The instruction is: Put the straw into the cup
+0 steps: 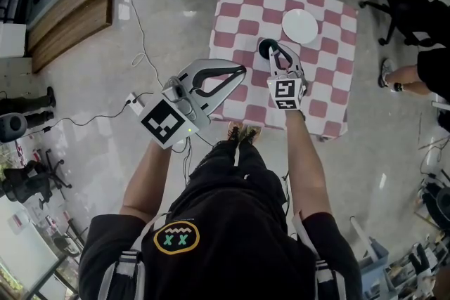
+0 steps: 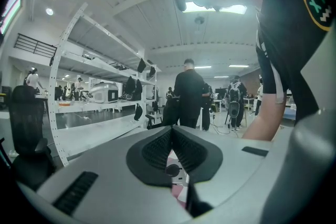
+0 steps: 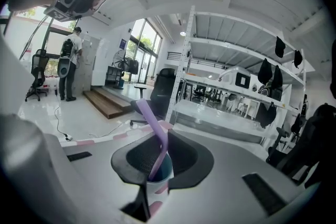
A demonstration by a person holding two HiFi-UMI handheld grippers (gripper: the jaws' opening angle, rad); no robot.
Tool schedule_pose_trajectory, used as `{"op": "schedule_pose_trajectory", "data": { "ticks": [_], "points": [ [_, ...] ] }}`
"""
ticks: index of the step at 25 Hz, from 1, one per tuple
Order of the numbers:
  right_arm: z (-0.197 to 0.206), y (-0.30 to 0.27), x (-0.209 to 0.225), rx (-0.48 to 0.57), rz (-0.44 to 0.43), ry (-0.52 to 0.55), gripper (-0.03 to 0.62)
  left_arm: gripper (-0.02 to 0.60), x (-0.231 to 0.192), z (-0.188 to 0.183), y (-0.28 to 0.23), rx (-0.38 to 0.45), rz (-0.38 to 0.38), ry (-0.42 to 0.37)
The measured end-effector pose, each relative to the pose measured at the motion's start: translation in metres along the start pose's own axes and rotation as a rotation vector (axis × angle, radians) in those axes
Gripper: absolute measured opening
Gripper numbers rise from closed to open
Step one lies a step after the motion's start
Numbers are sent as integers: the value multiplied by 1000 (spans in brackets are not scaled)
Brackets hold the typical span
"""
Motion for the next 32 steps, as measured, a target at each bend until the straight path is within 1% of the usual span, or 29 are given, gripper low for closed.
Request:
{"op": "schedule_pose_trajectory", "data": {
  "ticks": [12, 18, 23, 28, 32],
  "points": [
    [-4, 1, -1, 5, 2, -11, 72, 18, 2, -2, 5, 2, -3, -6],
    [-9, 3, -2, 24, -22, -36, 152, 18, 6, -4, 4, 9, -1, -13],
    [-25, 13, -1, 70, -32, -41, 216, 18, 9, -7, 5, 16, 3, -22],
    [-51, 35, -2, 129, -51, -29, 279, 18, 14, -12, 7, 28, 12, -36],
    [-79, 61, -6, 187, -77, 10, 303, 18, 18, -18, 10, 37, 16, -43]
  ]
}}
Point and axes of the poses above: the fingertips, and each gripper's own axes: y backward along the fingers, x to its right, z out of its underside, the point moved 4 cm from there along y, backward along the fingers, and after that the axes turned 4 degrees about -y, right-handed, at the moved point
